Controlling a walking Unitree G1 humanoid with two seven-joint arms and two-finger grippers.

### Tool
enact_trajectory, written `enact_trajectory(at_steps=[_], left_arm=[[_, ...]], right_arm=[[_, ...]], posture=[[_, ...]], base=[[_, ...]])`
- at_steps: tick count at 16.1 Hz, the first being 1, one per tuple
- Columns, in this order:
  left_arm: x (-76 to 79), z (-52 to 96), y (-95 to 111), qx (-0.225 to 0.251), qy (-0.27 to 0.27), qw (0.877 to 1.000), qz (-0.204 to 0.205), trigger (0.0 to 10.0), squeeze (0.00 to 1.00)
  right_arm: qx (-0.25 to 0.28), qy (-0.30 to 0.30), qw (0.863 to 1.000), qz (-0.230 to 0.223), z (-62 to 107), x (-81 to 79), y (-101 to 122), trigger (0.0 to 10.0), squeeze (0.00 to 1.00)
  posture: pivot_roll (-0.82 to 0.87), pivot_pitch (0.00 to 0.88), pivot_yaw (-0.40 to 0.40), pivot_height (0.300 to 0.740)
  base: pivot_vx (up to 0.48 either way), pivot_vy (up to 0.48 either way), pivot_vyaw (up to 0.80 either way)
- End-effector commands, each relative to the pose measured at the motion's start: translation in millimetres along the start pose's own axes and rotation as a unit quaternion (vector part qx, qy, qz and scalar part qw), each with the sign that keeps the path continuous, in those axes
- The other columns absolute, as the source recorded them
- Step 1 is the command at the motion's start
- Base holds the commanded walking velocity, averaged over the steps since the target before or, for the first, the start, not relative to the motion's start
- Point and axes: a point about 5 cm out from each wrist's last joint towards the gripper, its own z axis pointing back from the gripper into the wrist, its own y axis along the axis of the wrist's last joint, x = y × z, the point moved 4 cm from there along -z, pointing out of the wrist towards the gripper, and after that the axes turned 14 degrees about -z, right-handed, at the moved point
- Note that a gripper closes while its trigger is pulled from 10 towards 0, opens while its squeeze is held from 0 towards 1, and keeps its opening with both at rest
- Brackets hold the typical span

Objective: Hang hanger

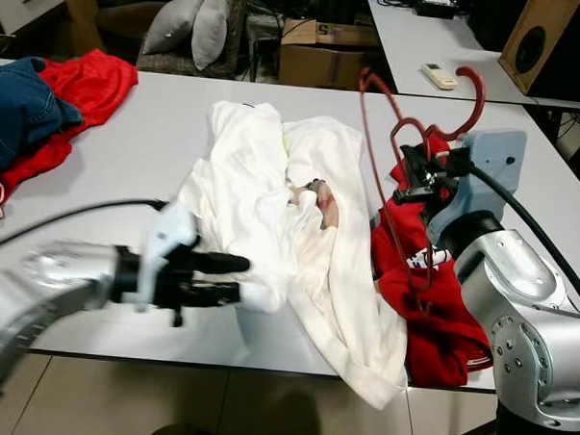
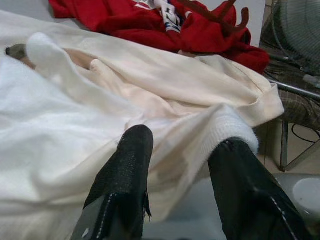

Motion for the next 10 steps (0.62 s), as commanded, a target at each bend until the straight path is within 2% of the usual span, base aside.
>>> enact_trajectory(at_steps=[1,2,3,4,6,7,8,9,10], left_arm=[[5.2,7.1,-0.2,-0.004,-0.017,1.000,0.003,10.0,1.00],[10.0,20.0,-9.5,-0.032,-0.039,0.999,0.004,10.0,1.00],[10.7,23.3,-10.6,-0.034,-0.041,0.999,0.008,10.0,1.00],[12.5,36.5,-8.6,-0.031,-0.046,0.998,0.027,10.0,1.00],[7.9,48.6,0.5,-0.007,-0.027,0.999,0.033,10.0,1.00],[-30.6,59.4,14.5,0.037,0.115,0.993,-0.002,10.0,0.97],[-57.4,66.0,19.1,0.058,0.213,0.975,-0.003,10.0,0.55],[-67.3,68.9,20.8,0.067,0.250,0.966,-0.001,10.0,0.55],[-89.5,74.9,22.7,0.067,0.343,0.937,-0.010,10.0,0.00]], right_arm=[[0.015,0.002,1.000,0.002,-0.9,-2.7,6.9,10.0,0.00],[0.019,0.007,1.000,-0.012,-2.6,-4.8,10.6,10.0,0.00],[0.020,0.008,1.000,-0.013,-3.0,-5.1,11.4,10.0,0.00],[0.026,0.007,0.999,-0.017,-3.6,-6.2,13.8,10.0,0.00],[0.027,0.009,1.000,-0.007,-3.7,-9.0,14.5,10.0,0.00],[0.034,0.002,0.999,-0.001,-2.2,-11.4,15.2,10.0,0.00],[0.041,-0.003,0.999,-0.006,-1.1,-13.1,15.3,10.0,0.00],[0.045,-0.004,0.999,-0.009,-0.7,-14.3,15.3,10.0,0.00],[0.074,-0.022,0.997,-0.025,0.3,-18.5,18.4,10.0,0.00]], posture=[[0.02,0.016,0.005,0.740],[0.02,0.018,0.003,0.740],[0.02,0.019,0.003,0.740],[0.02,0.020,0.004,0.740],[0.02,0.023,0.014,0.740],[0.01,0.025,0.016,0.740],[0.01,0.025,0.016,0.740],[0.01,0.025,0.016,0.740],[0.01,0.031,0.010,0.740]], base=[[0.000,0.000,0.00],[0.000,0.000,0.00],[0.000,0.000,0.00],[0.000,0.000,0.00],[0.000,0.000,0.00],[0.000,0.000,0.00],[0.000,0.000,0.00],[0.000,0.000,0.00],[0.000,0.000,0.00]])
